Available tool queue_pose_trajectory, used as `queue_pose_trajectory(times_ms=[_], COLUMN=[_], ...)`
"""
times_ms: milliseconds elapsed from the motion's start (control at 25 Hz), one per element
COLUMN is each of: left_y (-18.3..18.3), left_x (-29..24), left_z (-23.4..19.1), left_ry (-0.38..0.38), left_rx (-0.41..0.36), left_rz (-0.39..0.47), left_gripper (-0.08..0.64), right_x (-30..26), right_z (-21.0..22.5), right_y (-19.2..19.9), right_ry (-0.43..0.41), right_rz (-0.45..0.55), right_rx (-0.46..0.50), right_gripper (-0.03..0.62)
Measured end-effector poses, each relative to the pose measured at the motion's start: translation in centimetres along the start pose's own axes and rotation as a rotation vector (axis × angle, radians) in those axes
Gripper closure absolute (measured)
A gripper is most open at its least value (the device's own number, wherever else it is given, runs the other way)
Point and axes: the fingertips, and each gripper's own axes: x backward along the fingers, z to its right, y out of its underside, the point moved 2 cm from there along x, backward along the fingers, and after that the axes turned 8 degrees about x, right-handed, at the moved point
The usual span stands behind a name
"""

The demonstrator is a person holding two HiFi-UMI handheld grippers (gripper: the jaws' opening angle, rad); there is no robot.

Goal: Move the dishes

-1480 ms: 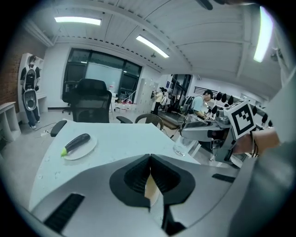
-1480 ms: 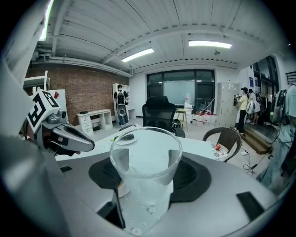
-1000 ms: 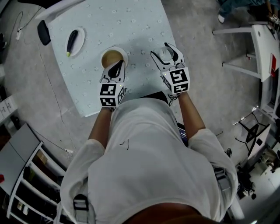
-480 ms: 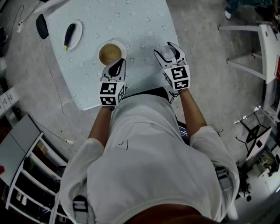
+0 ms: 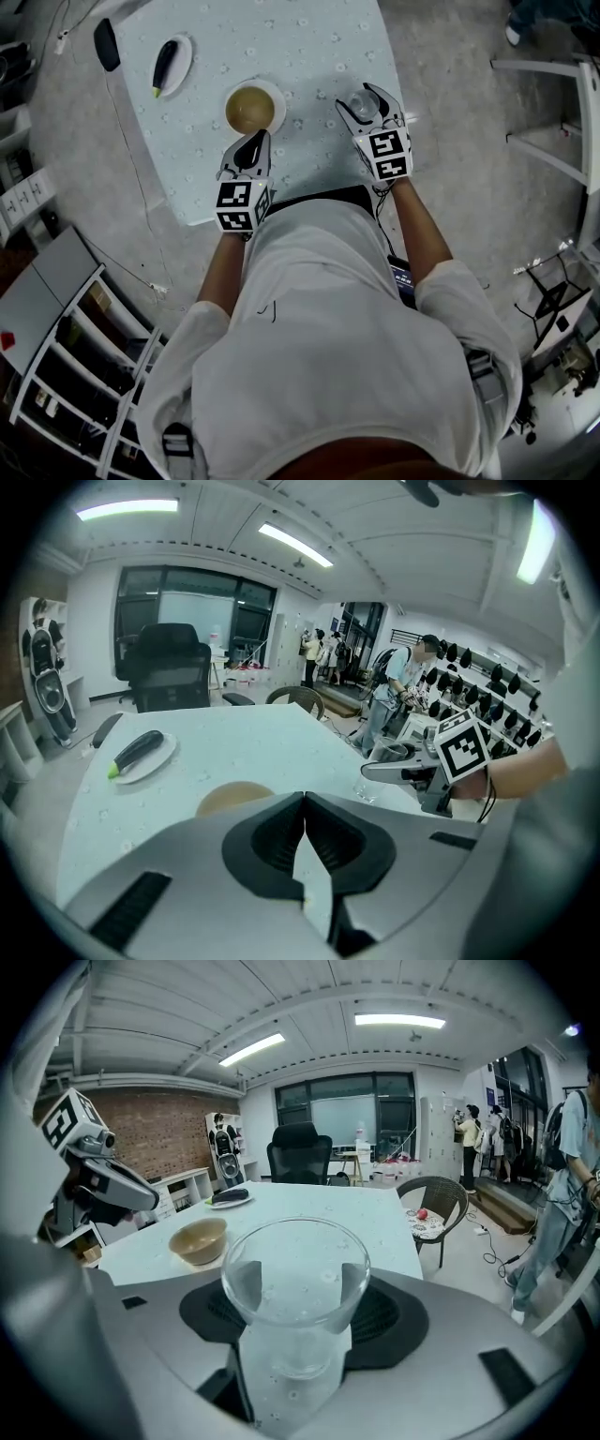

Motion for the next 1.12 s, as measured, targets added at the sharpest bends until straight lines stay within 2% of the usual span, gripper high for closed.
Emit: queue_pose_trajectory(times_ms=[360,680,1120], left_y=[-0.2,-0.2,-0.7], left_x=[-0.1,-0.6,-1.5], left_z=[0.6,0.8,1.6], left_ry=[0.001,0.015,0.023], left_rx=[0.017,0.048,0.036], left_rz=[0.009,0.01,0.01], left_gripper=[0.54,0.54,0.54], right_x=[-0.4,-0.4,1.3], right_z=[-0.8,-1.6,-1.3], right_y=[0.4,0.9,2.0], right_ry=[-0.021,-0.046,-0.046], right_rz=[-0.016,-0.025,-0.031], right_rx=[0.029,-0.012,-0.026], right_gripper=[0.313,0.256,0.25])
